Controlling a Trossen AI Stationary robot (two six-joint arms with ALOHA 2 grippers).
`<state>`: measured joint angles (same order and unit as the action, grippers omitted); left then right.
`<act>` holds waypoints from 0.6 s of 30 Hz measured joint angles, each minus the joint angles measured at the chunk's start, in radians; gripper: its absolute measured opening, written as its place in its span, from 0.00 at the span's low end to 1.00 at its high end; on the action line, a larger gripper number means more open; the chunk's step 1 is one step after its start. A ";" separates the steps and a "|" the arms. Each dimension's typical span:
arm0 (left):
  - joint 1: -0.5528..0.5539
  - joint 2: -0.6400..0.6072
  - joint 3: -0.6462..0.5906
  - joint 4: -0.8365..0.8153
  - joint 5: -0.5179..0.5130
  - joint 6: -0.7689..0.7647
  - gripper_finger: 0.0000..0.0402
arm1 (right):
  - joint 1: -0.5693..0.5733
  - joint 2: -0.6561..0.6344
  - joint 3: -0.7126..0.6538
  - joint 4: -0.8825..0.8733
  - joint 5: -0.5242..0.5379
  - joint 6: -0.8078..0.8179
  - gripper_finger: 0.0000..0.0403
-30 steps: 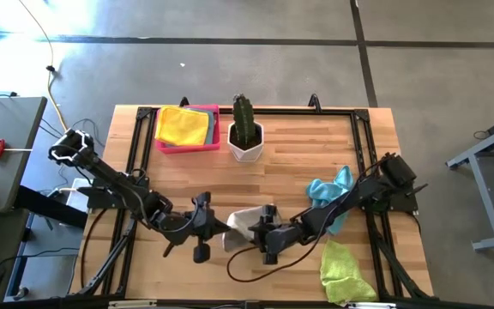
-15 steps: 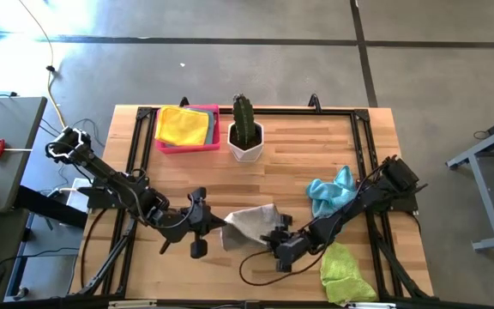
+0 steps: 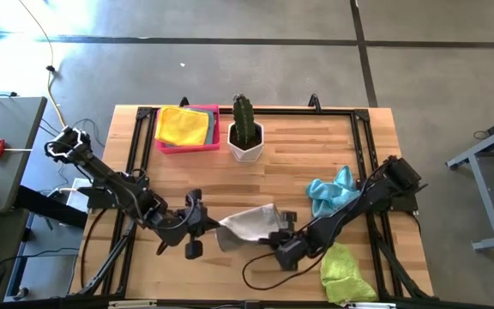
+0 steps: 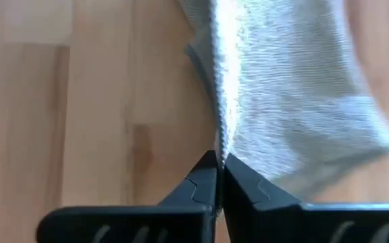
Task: Fold microfiber towels
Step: Fold the gray microfiber towel
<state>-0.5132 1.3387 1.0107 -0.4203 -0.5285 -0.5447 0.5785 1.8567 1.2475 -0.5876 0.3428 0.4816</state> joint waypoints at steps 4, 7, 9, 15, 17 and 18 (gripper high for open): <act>0.006 -0.047 0.001 -0.032 -0.046 0.059 0.00 | -0.004 -0.001 0.166 -0.274 0.118 -0.073 0.01; 0.021 -0.100 0.017 -0.095 -0.122 0.132 0.00 | -0.023 -0.001 0.291 -0.495 0.239 -0.105 0.00; 0.028 -0.134 0.035 -0.156 -0.189 0.192 0.00 | -0.040 -0.002 0.367 -0.624 0.345 -0.120 0.00; 0.066 -0.225 0.089 -0.253 -0.412 0.420 0.00 | -0.150 -0.002 0.534 -0.849 0.524 -0.222 0.00; 0.090 -0.251 0.102 -0.257 -0.475 0.507 0.00 | -0.208 -0.002 0.568 -0.861 0.553 -0.287 0.00; 0.102 -0.262 0.106 -0.253 -0.502 0.542 0.00 | -0.238 -0.002 0.582 -0.866 0.563 -0.318 0.00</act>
<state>-0.4115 1.0768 1.1165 -0.6732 -1.0304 -0.0026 0.3404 1.8546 1.8296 -1.4536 0.9061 0.1640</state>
